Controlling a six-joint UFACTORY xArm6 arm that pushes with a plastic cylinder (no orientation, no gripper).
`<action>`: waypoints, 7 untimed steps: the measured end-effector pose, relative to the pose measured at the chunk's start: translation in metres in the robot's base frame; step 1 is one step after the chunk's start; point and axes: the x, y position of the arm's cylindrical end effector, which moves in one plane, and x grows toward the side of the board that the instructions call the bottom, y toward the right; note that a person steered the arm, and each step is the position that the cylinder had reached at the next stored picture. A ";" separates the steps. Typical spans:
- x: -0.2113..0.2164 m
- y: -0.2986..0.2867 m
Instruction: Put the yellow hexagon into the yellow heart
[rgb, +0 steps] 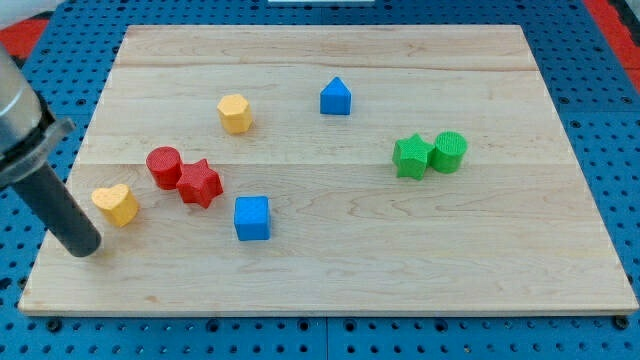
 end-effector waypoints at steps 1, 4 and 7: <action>-0.010 0.023; -0.025 0.044; -0.088 0.001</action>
